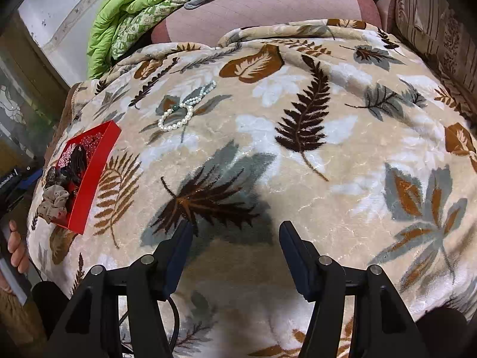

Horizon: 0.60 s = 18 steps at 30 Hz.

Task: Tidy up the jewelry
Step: 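Grasp the pearl bracelet with left tool while right tool reaches for pale bead strand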

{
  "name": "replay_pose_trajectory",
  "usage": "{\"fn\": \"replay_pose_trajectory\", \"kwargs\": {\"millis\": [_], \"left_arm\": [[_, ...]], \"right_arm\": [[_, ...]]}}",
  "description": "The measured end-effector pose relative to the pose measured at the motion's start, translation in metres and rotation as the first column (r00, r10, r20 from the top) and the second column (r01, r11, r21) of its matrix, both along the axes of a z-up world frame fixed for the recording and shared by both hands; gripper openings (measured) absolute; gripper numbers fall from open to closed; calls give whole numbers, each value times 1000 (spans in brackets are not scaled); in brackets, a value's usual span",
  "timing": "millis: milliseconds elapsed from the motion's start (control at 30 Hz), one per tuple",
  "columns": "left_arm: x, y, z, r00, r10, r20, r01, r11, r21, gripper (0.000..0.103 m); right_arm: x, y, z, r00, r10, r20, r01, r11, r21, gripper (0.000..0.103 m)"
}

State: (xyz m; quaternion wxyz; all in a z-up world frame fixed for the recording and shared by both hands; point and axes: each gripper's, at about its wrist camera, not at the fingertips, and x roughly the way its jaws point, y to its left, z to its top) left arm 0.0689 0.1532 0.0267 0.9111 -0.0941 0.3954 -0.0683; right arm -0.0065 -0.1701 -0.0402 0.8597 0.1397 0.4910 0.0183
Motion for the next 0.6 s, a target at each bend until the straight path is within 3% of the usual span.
{"fn": "replay_pose_trajectory", "kwargs": {"millis": [200, 400, 600], "left_arm": [[3, -57, -3, 995, -92, -39, 93, 995, 41, 39], [26, -98, -24, 987, -116, -108, 124, 990, 65, 39], [68, -126, -56, 976, -114, -184, 131, 988, 84, 38]], "right_arm": [[-5, -2, 3, 999, 15, 39, -15, 1000, 10, 65], [-10, -27, -5, 999, -28, 39, 26, 998, 56, 65], [31, -36, -3, 999, 1, 51, -7, 994, 109, 65]]}}
